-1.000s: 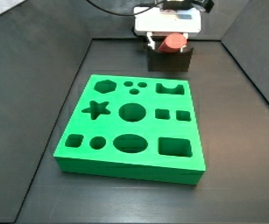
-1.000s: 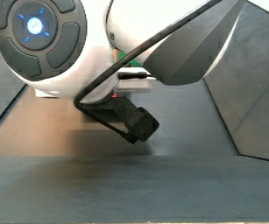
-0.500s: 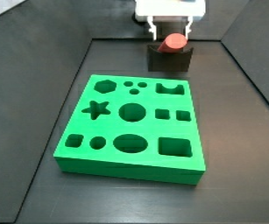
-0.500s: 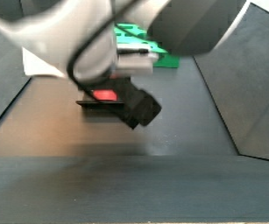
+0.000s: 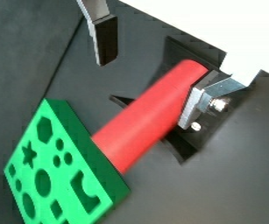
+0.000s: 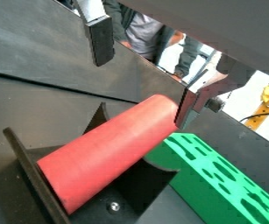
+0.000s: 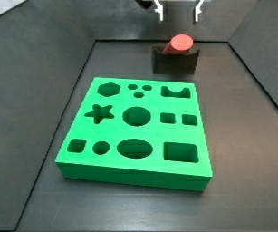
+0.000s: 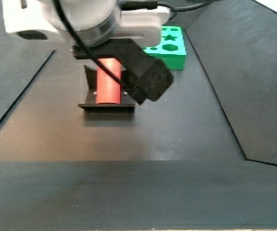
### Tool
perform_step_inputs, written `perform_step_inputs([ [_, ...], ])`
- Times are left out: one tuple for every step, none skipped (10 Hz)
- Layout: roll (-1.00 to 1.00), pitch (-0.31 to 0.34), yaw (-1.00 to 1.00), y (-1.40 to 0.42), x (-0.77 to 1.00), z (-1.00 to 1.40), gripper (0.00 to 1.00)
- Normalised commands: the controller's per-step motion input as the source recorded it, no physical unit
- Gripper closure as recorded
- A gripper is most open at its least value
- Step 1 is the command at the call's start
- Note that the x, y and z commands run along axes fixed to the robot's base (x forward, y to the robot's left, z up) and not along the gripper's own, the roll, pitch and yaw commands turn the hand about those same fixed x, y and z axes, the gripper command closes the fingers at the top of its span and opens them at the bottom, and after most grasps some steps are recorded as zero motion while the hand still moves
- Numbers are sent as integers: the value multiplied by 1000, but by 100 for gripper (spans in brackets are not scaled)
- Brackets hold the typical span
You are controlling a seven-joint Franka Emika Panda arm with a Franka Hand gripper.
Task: Pick up the oval object. Move up. Place the oval object on the fixture. Regrasp the oval object. Move to above the board. Insert the oval object.
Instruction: Regrasp the oval object.
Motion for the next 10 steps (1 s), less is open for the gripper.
perform_step_inputs([
  [-14, 10, -5, -2, -1000, -45, 0],
  [9, -32, -37, 0, -1000, -8, 0],
  [32, -40, -39, -6, -1000, 0, 0],
  [57, -47, -34, -6, -1000, -4, 0],
  [88, -59, -23, -11, -1000, 8, 0],
  [112, -71, -11, -18, -1000, 20, 0],
  [119, -75, -6, -20, -960, 22, 0],
  [130, -83, 2, -20, -783, 22, 0],
  [132, -85, 10, -18, -653, 23, 0],
  [775, 21, -1000, -1000, -271, -169, 0],
])
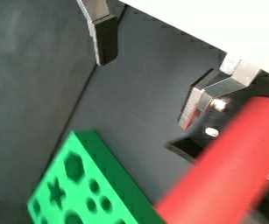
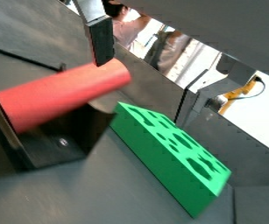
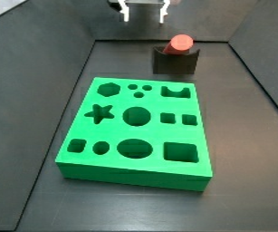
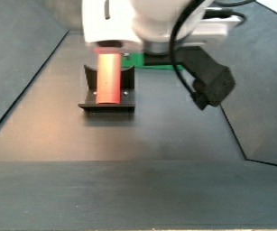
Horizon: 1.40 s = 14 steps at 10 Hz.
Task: Pick up the oval object. Move up. Place the oval object on the fixture. Regrasp the oval object. Move to above the board. Insert the oval object.
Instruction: Regrasp the oval object.
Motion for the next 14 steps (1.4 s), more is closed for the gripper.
perform_step_inputs([
  [777, 19, -1000, -1000, -219, -171, 0],
  [776, -16, -1000, -1000, -100, -126, 0],
  [769, -40, -1000, -1000, -106, -122, 0],
  [763, -79, -1000, -1000, -120, -98, 0],
  [760, -116, -1000, -876, -114, -53, 0],
  [757, -144, -1000, -674, -96, -27, 0],
  [751, -172, -1000, -473, -71, -12, 0],
  [745, -197, -1000, -258, -60, -5, 0],
  [733, -220, -1000, -79, -48, 2, 0],
  [718, -248, -1000, -39, -40, 8, 0],
  [709, -271, -1000, -34, -46, 4, 0],
  [696, -297, -1000, -15, -48, 10, 0],
  [684, -311, -1000, -17, -51, 11, 0],
  [673, -323, -1000, -14, -52, 10, 0],
])
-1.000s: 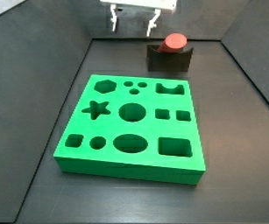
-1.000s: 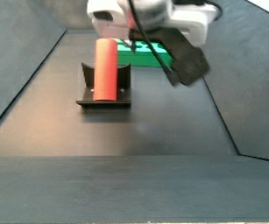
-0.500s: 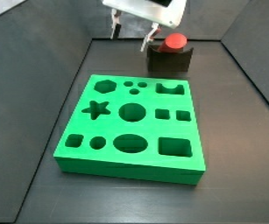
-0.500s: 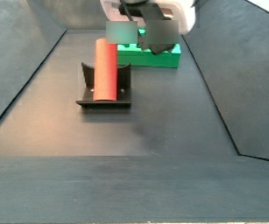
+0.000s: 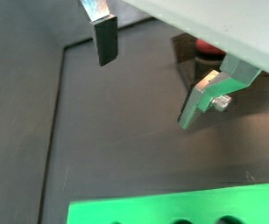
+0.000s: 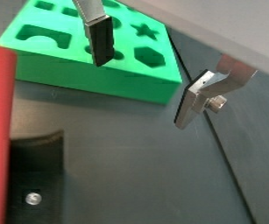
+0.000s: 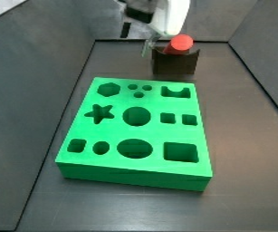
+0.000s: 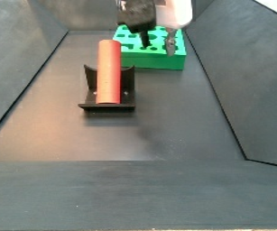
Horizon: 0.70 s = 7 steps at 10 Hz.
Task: Pick up the oval object. Move up. Place the oval object on the fixture. Regrasp the oval object. Move to above the board. Insert the oval object.
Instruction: Regrasp the oval object.
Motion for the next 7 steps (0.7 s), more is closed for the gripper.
perform_step_inputs([
  [659, -333, -1000, -10, -48, 6, 0],
  [647, -332, -1000, -11, -46, 4, 0],
  [633, -324, -1000, -11, -48, 5, 0],
  [622, -310, -1000, -8, -46, 0, 0],
  [611, -283, -1000, -8, -48, 0, 0],
  [597, -243, -1000, -6, -47, 3, 0],
  [578, -165, -996, -4, -42, -3, 0],
])
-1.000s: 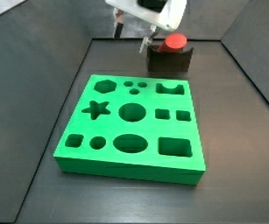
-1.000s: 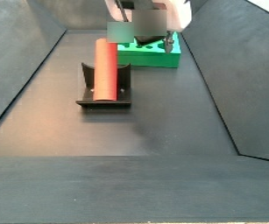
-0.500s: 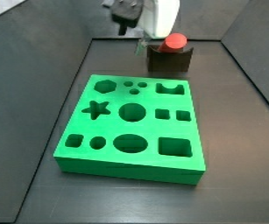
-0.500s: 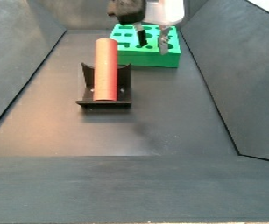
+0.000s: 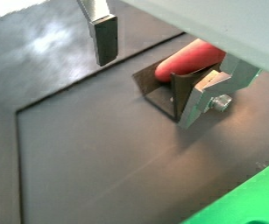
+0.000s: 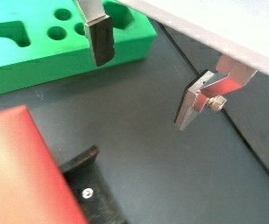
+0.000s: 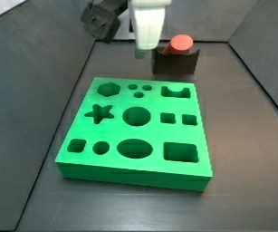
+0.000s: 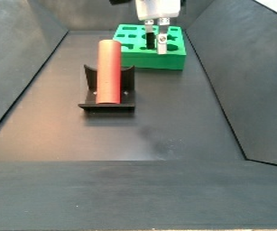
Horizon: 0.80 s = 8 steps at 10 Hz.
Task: Pick up the oval object. Move up. Place the oval object on the fixture. Regrasp the oval object. Move to above the board. Insert the oval object.
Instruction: Regrasp the oval object.
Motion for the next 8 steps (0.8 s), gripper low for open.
perform_step_inputs([
  [448, -57, -777, -6, -43, -7, 0],
  [320, 38, -557, -7, -41, -1, 0],
  [219, 104, -383, 0, -39, -2, 0],
  [123, 163, -211, 3, -23, 9, 0],
  [40, 171, -124, 1, 1000, 8, 0],
  [25, 178, -60, 1, 1000, 5, 0],
  [27, 214, -12, -1, 1000, -19, 0],
  [26, 221, 12, -3, 1000, -10, 0],
])
